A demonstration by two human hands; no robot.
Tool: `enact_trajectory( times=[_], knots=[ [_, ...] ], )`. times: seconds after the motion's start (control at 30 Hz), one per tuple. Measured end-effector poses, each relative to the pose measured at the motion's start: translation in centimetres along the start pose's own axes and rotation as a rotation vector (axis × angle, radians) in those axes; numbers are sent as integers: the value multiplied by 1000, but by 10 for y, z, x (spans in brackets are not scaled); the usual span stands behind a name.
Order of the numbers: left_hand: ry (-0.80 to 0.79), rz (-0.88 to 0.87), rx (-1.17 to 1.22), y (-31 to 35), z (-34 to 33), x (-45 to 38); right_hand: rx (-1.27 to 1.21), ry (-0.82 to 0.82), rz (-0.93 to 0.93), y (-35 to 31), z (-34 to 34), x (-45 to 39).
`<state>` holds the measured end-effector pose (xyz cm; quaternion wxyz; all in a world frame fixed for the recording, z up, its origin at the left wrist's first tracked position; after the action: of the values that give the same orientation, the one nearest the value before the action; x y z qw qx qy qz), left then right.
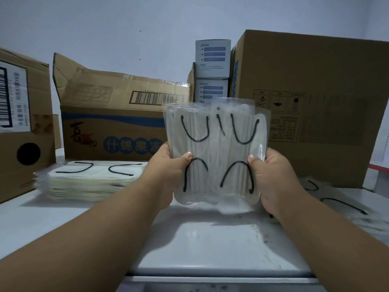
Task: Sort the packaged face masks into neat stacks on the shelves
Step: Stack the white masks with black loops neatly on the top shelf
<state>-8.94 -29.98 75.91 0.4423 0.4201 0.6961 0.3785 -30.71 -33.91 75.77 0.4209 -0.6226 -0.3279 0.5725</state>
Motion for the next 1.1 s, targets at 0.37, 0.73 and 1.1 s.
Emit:
enact_trajectory(
  times=[0.37,0.73,1.1],
  knots=[
    [-10,-74,-93,7,4,-1,-170,8,-57,-9,8,-3],
    [-181,-122,-279,10,-10,7,-39,-213,-56,-11,-6,4],
    [-158,-18,-48,10,-4,5,-350,-37,-237,-4,10,-2]
  ],
)
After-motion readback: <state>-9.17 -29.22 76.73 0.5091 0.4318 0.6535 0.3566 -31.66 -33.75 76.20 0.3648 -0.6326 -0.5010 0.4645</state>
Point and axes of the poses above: each hand's wrist, its own x-axis away from the middle knuckle, its own z-axis out of the back of the hand, y = z × x, the point moved 5 cm from there along -x, towards the middle knuckle, and after that the axes turned 8 degrees about x, right-handed, at the moved point
